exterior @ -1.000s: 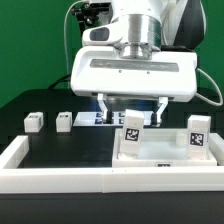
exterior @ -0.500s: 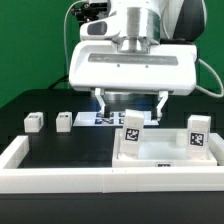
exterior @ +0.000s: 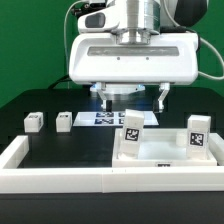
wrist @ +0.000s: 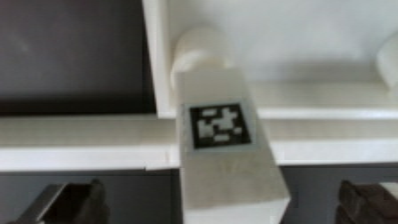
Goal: Assemble square table
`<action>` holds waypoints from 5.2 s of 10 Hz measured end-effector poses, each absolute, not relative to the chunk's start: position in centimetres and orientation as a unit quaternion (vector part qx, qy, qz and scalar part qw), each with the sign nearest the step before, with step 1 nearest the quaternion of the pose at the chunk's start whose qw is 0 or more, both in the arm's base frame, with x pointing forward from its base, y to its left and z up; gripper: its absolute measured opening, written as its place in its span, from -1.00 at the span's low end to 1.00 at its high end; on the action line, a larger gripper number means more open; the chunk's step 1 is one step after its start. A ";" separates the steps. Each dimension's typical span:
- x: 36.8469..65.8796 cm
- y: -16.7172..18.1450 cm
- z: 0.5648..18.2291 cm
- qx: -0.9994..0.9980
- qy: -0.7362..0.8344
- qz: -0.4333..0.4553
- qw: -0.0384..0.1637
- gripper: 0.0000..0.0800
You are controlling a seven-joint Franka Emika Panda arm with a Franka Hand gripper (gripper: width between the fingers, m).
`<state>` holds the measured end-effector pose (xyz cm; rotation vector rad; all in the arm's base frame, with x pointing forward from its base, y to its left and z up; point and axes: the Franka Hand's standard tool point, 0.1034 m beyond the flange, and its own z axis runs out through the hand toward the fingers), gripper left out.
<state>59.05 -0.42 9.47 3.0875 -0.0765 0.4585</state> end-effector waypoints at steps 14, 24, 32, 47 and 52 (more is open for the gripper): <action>61.2 -1.4 9.0 0.999 -0.024 0.025 -0.006 -0.27; 61.4 -1.0 8.9 0.944 -0.326 0.034 -0.026 -0.27; 61.4 1.0 8.8 0.805 -0.591 0.023 -0.044 -0.27; 61.6 2.7 8.3 0.996 -0.083 0.027 -0.021 0.62; 61.6 2.4 8.3 0.999 0.023 0.029 -0.009 0.62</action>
Offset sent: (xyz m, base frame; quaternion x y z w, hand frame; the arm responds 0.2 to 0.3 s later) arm 0.0159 -0.0119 -0.0057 -0.0093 -0.1788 -0.0271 0.9835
